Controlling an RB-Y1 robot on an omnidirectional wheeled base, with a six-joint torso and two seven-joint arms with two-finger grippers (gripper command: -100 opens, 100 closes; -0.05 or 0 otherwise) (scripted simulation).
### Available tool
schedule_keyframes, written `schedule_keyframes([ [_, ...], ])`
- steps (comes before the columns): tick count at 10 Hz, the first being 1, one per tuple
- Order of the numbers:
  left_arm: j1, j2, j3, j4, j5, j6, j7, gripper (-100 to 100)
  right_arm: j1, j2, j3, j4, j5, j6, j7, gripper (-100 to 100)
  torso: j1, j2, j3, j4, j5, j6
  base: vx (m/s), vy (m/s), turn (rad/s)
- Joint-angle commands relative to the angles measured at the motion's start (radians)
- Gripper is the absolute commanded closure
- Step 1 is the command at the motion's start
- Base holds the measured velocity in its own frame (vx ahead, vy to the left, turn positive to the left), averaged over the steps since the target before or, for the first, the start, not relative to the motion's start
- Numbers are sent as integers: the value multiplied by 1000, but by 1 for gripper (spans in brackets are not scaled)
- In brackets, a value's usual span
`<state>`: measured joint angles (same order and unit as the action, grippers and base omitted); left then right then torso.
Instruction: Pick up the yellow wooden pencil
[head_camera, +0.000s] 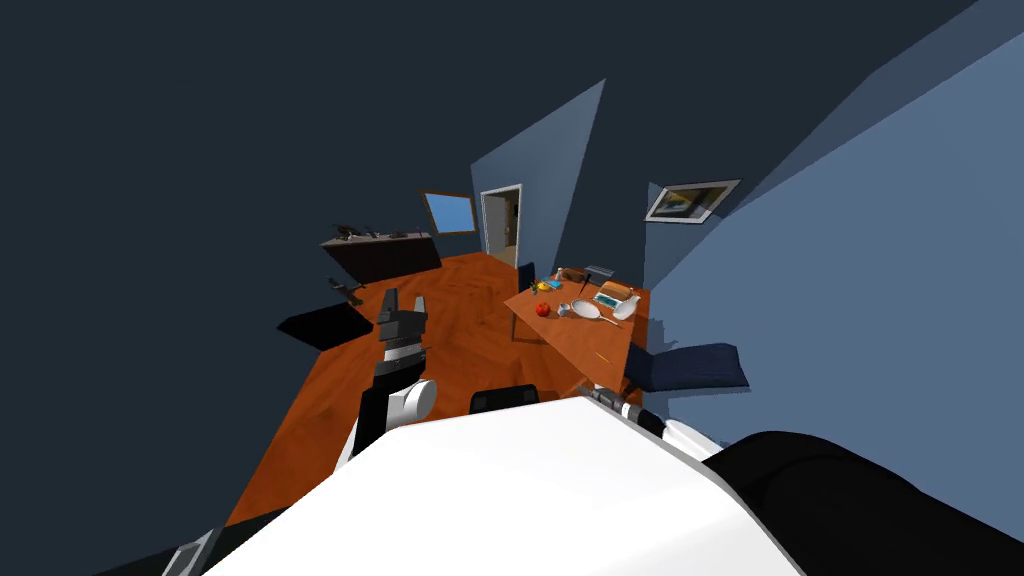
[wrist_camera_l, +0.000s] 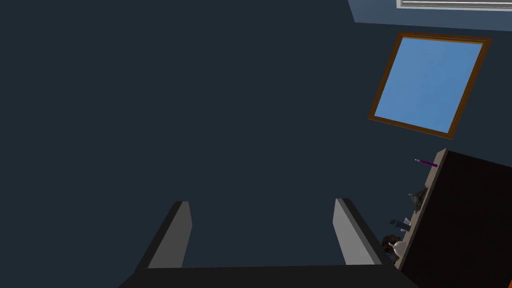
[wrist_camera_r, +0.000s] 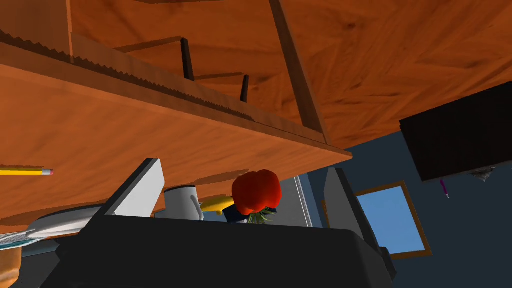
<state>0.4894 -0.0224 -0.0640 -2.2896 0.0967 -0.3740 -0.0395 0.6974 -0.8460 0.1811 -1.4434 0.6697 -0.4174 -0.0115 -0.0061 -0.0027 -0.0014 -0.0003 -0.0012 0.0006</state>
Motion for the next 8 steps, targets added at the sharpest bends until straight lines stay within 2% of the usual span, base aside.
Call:
schedule_keyframes([
  [1,0,0,0,0,0,0,0,0,-5,-12,4,36,17,-5,-3,-100,0,0,0,0,0,0,13,-57,169],
  [3,0,0,0,0,0,0,0,0,6,-55,22,103,87,0,-17,-100,0,0,0,0,0,0,28,-74,350],
  [4,0,0,0,0,0,0,0,0,6,-55,22,104,89,0,-17,-100,-2,-1,-1,0,0,0,24,-87,161],
  [6,0,0,0,0,0,0,0,0,15,-89,41,165,157,4,-34,-100,-2,0,0,0,0,0,8,-99,376],
  [7,0,0,0,0,0,0,0,0,15,-89,41,165,157,4,-34,-100,-4,0,0,0,-1,0,12,-101,142],
  [8,0,0,0,0,0,0,0,0,19,-103,52,193,189,5,-44,-100,-3,0,0,0,-1,2,21,-78,228],
])
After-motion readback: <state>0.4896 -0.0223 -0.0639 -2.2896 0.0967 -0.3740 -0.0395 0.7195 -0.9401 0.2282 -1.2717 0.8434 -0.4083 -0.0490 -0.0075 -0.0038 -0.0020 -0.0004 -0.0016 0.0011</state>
